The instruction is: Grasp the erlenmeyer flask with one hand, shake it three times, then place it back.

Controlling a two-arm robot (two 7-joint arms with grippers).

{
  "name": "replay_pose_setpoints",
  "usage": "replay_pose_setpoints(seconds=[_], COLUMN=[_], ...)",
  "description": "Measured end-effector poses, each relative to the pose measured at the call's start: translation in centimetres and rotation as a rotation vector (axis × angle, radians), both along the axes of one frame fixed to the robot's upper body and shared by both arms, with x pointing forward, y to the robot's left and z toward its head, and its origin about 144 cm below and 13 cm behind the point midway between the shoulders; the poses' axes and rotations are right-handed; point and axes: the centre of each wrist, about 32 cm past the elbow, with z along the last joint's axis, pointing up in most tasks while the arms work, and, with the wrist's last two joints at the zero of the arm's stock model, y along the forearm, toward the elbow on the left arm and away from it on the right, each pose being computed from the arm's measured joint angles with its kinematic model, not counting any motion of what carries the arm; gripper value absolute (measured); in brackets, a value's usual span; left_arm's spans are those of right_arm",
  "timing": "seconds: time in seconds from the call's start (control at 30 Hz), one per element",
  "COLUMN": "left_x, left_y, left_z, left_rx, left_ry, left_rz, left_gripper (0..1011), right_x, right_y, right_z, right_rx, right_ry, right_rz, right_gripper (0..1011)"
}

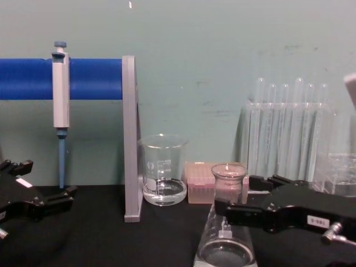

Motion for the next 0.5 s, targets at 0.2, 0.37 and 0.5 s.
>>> replay_pose_setpoints(seconds=[0.2, 0.37, 0.5], left_x=[0.0, 0.0, 0.0], left_y=[0.0, 0.0, 0.0], left_z=[0.0, 0.0, 0.0], left_rx=[0.000, 0.000, 0.000], left_ry=[0.000, 0.000, 0.000], left_rz=[0.000, 0.000, 0.000], left_gripper=[1001, 1001, 1001], right_x=[0.5, 0.9, 1.2], right_y=[0.5, 1.0, 1.3], right_z=[0.0, 0.0, -0.1], right_rx=[-0.005, -0.009, -0.012], right_ry=[-0.008, -0.016, -0.021], right_rz=[0.010, 0.015, 0.018], right_gripper=[1000, 1000, 1000])
